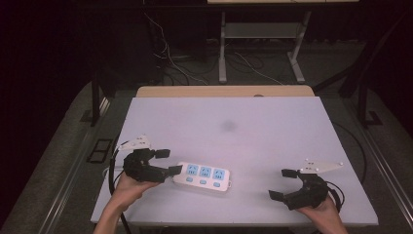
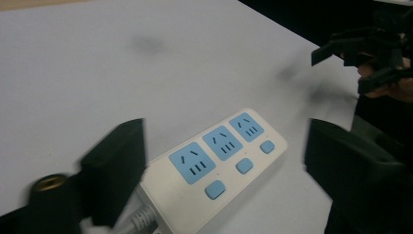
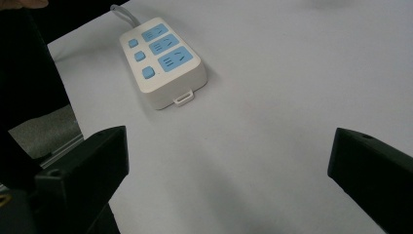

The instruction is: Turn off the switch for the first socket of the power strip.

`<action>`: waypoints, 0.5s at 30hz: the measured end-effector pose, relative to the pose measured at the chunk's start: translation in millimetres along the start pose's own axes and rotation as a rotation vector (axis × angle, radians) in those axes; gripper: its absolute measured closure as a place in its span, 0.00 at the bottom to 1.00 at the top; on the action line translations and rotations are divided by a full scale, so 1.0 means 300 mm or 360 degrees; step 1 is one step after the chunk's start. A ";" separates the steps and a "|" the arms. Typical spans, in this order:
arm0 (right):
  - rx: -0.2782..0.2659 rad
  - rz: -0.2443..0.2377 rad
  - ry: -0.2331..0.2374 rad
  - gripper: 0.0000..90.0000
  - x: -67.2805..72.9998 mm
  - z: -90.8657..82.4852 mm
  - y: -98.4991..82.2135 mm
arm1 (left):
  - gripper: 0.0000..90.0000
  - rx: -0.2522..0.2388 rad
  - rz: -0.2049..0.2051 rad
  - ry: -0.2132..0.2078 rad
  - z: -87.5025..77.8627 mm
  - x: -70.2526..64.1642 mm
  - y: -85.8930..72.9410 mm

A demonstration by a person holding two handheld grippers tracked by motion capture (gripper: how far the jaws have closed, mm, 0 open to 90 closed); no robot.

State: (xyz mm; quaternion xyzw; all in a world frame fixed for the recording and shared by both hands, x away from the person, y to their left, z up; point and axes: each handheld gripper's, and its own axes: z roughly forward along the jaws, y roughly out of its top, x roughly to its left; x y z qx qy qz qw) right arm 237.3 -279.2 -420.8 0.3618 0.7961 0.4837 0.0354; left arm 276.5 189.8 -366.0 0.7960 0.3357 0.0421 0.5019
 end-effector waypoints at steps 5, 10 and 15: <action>0.0002 0.0001 0.0002 0.01 0.001 0.000 -0.001 | 0.00 -0.0021 0.0031 0.0027 0.011 -0.017 -0.032; 0.0007 -0.0002 0.0003 0.01 0.002 0.001 -0.002 | 0.00 -0.0011 0.0049 0.0038 0.031 -0.027 -0.061; 0.0010 -0.0005 0.0007 0.01 0.003 0.002 -0.002 | 0.00 0.0004 0.0048 0.0041 0.050 -0.030 -0.088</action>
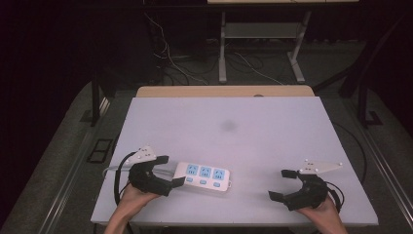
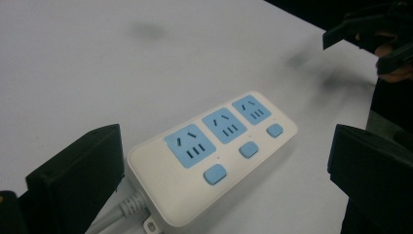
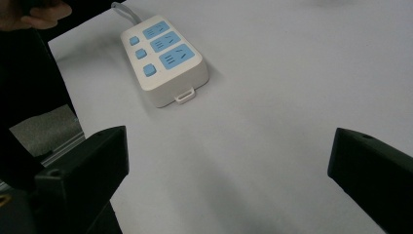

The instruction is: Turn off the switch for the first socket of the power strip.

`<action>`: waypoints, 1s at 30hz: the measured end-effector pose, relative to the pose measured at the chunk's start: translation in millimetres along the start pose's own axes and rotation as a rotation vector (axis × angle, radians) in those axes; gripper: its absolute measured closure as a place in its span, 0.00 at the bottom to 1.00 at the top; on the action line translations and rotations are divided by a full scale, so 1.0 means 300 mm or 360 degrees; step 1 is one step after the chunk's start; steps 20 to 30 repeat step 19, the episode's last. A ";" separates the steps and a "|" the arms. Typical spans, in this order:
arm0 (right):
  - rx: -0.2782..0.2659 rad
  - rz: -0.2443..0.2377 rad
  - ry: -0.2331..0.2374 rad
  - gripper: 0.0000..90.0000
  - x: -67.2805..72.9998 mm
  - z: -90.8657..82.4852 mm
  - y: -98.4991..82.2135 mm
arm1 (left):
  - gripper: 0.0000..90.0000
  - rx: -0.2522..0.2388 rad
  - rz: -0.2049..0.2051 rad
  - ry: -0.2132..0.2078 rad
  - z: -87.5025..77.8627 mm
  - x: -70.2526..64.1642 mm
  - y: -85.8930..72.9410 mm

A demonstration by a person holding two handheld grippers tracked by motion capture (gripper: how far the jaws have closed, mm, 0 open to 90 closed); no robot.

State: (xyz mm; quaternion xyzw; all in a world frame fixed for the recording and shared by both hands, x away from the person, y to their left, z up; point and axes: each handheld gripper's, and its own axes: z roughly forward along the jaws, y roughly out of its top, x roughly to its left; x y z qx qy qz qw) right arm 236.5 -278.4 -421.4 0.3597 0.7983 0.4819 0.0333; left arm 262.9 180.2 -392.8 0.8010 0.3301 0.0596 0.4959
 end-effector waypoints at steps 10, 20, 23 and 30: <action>0.0010 -0.0005 0.0000 0.01 0.002 0.002 -0.001 | 0.00 -0.0022 -0.0027 0.0011 0.030 -0.006 -0.045; 0.0018 -0.0011 0.0005 0.01 0.003 0.003 -0.003 | 0.00 -0.0007 -0.0017 0.0005 0.062 -0.015 -0.067; 0.0018 -0.0011 0.0005 0.01 0.003 0.003 -0.003 | 0.00 -0.0007 -0.0017 0.0005 0.062 -0.015 -0.067; 0.0018 -0.0011 0.0005 0.01 0.003 0.003 -0.003 | 0.00 -0.0007 -0.0017 0.0005 0.062 -0.015 -0.067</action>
